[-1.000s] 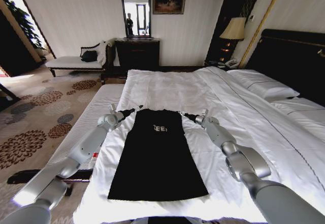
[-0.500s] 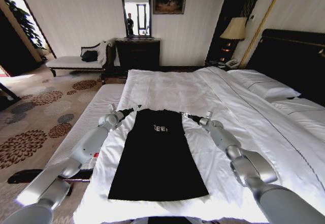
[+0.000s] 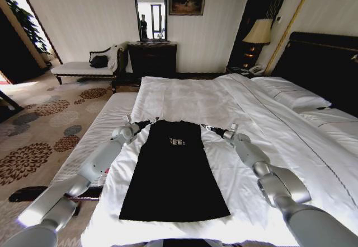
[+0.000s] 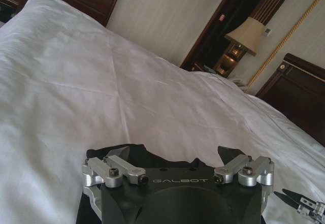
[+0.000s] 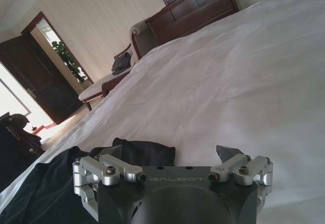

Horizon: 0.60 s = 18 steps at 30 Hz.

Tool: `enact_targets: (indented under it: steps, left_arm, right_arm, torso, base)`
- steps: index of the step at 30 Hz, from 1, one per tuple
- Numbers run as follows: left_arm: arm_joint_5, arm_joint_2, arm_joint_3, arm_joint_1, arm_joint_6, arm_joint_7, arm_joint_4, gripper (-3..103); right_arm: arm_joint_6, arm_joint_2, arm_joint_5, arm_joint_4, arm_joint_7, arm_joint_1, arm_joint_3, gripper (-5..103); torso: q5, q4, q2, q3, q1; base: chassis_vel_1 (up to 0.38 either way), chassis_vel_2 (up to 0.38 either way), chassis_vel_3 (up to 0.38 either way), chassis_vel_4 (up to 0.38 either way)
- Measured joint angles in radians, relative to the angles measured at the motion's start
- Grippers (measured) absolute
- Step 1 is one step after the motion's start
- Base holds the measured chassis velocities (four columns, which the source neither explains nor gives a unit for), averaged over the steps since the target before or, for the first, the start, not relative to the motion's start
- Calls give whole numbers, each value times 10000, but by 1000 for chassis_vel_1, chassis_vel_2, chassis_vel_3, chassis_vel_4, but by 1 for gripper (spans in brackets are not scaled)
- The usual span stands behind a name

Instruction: Fold the clothes on the bed.

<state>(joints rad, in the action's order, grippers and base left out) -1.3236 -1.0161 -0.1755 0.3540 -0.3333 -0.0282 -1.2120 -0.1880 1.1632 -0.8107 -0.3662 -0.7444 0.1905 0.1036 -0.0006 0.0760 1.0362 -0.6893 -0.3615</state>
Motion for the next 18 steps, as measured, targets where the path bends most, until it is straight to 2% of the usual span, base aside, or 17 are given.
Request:
enact_targets:
  steps: [10,18]
  left_arm:
    - [-119,-7,-108,-96,-97,64,-82,100]
    - [-125,-33,-76,-91,-105,79,62,100]
  right_arm:
    - [34,-72,-16,-61,-85,52,-63,100]
    - [-189,-39,-41,56,-138,17,-85,100]
  torso:
    - [1,-6,0,0,1]
    - [1,1,-3,-3,-4]
  base:
    - [-15,26,24,-18]
    - [-13,10,10,-12]
